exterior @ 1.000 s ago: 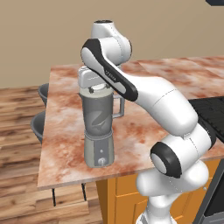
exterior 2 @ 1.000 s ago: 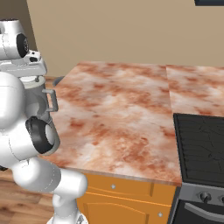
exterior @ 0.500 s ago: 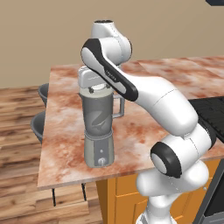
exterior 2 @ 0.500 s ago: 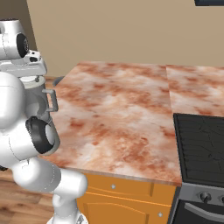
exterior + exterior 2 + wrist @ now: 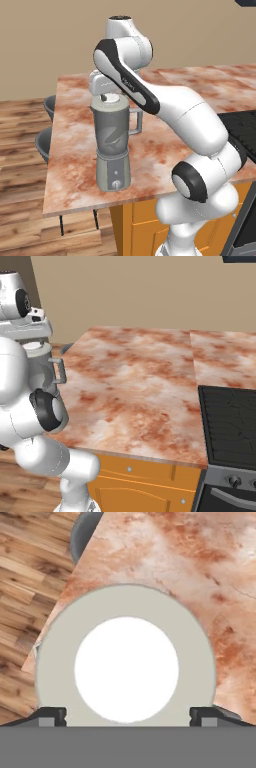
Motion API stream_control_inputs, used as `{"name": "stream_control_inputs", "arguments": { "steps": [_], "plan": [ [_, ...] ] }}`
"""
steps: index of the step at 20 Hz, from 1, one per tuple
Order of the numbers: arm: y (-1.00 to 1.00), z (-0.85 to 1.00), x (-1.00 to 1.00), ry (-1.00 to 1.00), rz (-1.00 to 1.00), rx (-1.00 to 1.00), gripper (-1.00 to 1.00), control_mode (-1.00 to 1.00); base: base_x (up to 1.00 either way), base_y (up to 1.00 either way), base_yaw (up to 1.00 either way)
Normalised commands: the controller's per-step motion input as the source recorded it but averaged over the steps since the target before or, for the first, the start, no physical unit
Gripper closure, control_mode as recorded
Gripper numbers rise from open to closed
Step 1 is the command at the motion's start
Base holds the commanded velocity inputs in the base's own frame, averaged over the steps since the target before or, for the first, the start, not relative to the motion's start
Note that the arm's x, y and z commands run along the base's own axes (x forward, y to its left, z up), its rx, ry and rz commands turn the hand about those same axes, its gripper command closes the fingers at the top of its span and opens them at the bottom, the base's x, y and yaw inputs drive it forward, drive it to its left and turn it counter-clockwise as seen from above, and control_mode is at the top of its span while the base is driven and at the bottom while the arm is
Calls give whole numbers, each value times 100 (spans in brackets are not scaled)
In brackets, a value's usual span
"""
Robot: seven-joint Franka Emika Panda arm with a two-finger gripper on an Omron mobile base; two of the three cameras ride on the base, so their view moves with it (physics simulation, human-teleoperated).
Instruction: Open the blender lid, put the banana in the blender, close the lid, and start the blender.
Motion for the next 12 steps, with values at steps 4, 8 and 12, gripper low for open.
{"name": "stream_control_inputs", "arguments": {
  "steps": [4, 8, 12],
  "plan": [
    [0, 22, -28, -15, 0, 0, -100, -100, 0, 0, 0],
    [0, 0, -92, -28, -7, 0, -100, -100, 0, 0, 0],
    [0, -28, -100, -28, -19, 0, -100, -100, 0, 0, 0]
  ]
}}
